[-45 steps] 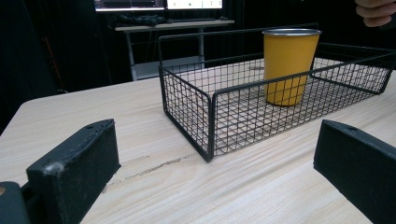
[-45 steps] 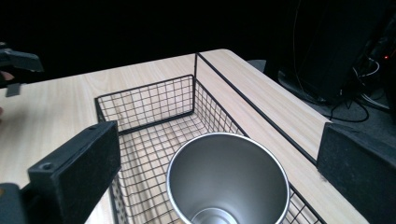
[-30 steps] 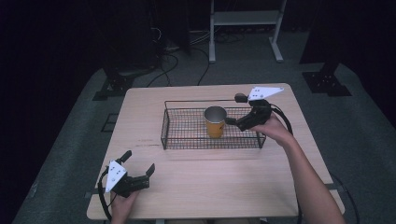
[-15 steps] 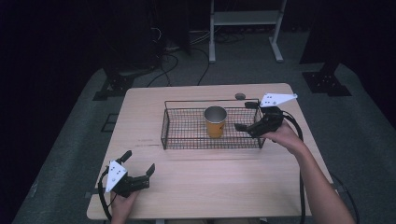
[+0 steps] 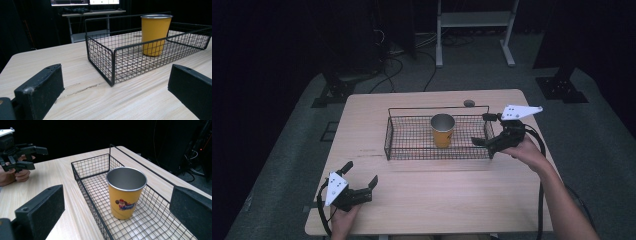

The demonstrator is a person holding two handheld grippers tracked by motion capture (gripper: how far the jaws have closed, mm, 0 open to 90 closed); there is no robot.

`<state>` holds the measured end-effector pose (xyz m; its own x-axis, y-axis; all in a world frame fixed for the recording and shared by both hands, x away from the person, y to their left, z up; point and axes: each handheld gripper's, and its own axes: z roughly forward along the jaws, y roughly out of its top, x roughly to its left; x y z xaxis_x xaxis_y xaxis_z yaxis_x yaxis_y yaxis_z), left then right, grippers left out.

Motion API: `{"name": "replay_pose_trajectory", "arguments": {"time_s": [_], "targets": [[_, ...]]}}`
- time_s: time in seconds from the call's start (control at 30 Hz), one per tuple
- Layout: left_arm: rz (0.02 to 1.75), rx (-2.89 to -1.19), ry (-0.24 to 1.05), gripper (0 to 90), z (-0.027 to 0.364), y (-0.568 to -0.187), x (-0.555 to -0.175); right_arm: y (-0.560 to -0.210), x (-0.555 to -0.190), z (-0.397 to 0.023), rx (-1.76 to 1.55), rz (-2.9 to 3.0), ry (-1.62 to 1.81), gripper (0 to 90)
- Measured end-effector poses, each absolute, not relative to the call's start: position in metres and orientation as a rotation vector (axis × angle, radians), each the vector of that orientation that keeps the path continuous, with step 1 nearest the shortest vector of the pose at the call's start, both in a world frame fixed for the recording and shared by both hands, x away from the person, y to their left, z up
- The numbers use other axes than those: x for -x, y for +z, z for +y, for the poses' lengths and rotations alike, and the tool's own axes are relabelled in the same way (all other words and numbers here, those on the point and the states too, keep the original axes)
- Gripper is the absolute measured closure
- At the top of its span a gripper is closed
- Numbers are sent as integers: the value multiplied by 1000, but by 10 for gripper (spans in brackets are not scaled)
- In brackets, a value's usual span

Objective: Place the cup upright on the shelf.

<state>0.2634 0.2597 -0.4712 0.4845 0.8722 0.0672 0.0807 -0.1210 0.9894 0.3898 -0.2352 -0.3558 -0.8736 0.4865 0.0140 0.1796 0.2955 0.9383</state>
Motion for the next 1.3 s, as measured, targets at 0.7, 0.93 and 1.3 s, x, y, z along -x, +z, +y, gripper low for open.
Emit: {"name": "replay_pose_trajectory", "arguments": {"time_s": [0.7, 0.93, 1.3], "targets": [[853, -1557, 843, 0, 259, -471, -263, -373, -371, -253, -643, 2307, 1607, 0], [854, -1558, 844, 0, 259, -471, -263, -377, -365, -257, -648, 2308, 1608, 0], [854, -1559, 846, 0, 259, -471, -263, -383, -355, -259, -646, 2326, 1602, 0]]}}
